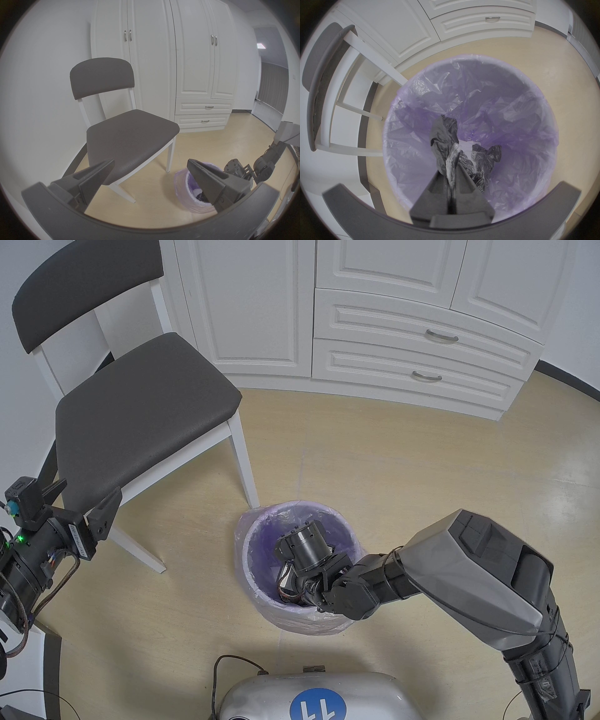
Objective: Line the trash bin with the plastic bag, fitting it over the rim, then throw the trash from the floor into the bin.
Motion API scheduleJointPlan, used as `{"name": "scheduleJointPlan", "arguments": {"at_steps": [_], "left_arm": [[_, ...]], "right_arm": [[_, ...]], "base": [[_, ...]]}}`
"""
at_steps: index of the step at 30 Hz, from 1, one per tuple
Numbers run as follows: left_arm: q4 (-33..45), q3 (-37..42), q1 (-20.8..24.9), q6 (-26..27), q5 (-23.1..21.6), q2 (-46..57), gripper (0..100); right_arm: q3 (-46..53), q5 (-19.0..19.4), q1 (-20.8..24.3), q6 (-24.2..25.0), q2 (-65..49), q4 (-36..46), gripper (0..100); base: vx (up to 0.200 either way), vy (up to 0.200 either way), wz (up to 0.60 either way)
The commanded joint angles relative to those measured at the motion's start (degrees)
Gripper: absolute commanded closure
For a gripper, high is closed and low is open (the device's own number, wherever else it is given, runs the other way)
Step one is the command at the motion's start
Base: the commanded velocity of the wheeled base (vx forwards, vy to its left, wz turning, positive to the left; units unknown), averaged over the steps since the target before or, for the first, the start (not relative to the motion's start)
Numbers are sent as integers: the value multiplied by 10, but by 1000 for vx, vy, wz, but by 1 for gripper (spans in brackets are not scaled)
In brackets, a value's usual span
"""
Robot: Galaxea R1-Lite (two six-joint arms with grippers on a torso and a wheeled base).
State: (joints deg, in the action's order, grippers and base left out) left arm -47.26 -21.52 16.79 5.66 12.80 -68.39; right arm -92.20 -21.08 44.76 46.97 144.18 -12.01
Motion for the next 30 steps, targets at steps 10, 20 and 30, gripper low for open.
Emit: {"name": "scheduleJointPlan", "arguments": {"at_steps": [10, 20, 30], "left_arm": [[0, 2, 0, 6, 0, 0, 0], [0, 1, 0, 7, 0, 1, 0], [0, 1, 0, 7, 0, 3, 0]], "right_arm": [[1, -42, -2, -14, -3, -3, 100], [18, -41, -1, -14, -3, -76, 100], [30, -41, -1, -15, -4, -115, 100]], "base": [[0, 0, 0], [0, 0, 0], [0, 0, 0]]}}
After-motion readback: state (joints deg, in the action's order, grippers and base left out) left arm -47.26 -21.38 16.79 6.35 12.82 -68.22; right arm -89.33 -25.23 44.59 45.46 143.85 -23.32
